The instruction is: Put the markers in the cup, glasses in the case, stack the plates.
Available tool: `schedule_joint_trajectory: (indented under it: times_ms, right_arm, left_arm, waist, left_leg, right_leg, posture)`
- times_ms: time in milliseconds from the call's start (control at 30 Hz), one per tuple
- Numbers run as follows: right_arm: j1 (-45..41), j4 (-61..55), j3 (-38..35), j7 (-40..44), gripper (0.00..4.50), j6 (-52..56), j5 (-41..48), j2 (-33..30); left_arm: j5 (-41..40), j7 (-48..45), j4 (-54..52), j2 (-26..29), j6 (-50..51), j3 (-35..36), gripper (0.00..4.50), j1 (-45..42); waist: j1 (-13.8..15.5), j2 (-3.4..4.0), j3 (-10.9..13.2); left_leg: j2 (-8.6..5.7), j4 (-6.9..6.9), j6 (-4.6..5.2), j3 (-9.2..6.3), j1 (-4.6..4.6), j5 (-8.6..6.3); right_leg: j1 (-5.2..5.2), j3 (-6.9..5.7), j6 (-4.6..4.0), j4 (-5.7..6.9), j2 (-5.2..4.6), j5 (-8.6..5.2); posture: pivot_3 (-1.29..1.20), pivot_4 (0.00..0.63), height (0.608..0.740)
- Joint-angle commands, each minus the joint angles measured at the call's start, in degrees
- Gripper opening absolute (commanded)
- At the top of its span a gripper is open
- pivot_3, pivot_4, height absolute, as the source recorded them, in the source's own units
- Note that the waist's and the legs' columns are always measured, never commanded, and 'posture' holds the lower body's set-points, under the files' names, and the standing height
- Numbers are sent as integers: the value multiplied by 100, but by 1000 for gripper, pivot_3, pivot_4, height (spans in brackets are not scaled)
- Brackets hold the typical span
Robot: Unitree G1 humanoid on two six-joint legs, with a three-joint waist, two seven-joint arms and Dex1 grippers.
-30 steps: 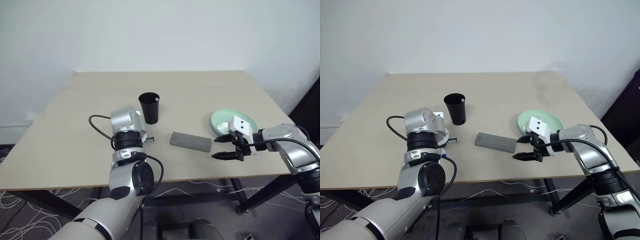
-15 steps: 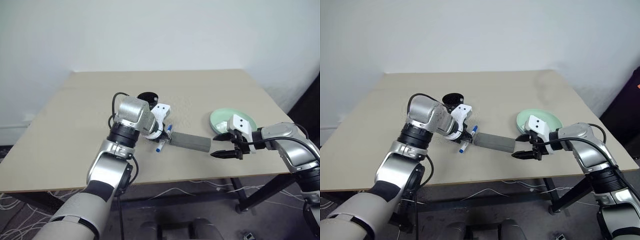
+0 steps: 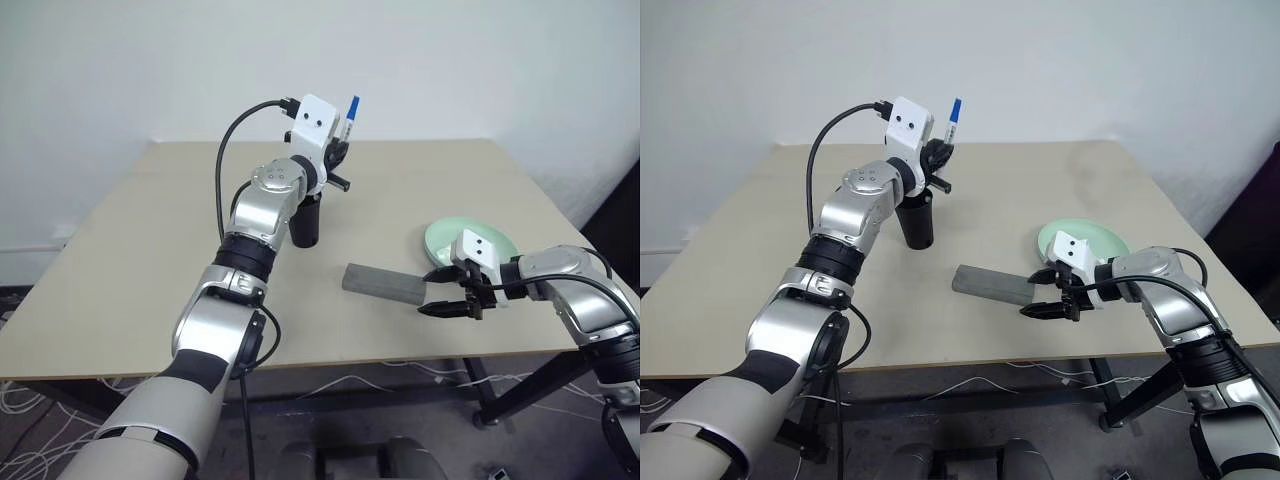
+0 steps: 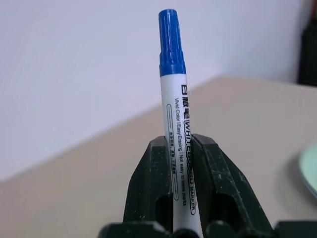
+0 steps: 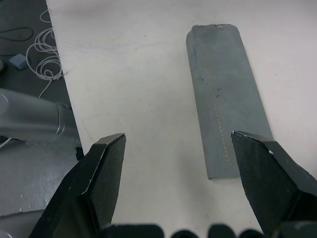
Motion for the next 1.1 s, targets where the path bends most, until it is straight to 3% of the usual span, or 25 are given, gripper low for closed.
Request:
schedule_joint_trajectory:
  times_ms: [33, 300, 1100]
  right_arm:
    - [-139, -137, -82, 4, 3698, -2, 41, -21]
    - [-107, -189, -112, -11, 3698, 25, 53, -43]
    - [-91, -295, -116, -69, 3698, 103, 114, 44]
  left_arm:
    - [440, 324, 654, 34, -1139, -5, 443, -240]
    - [646, 906, 1664, 36, -2149, 246, 443, -274]
    - [766, 1165, 2233, -48, -2390, 668, 443, -23]
  waist:
    - [-5, 0, 0]
    - [11, -2, 0]
    - [148, -5, -2]
  left_leg:
    - [-1, 0, 1, 1, 0, 0]
    - [-4, 2, 6, -1, -5, 2]
    - [-7, 14, 8, -3, -9, 2]
  right_leg:
    - [0, 0, 4, 0, 0, -2]
    - [0, -1, 15, 1, -1, -1]
    - [2, -7, 18, 3, -2, 1]
  posture:
    - [0, 0, 740]
    - [0, 0, 740]
    - [0, 0, 740]
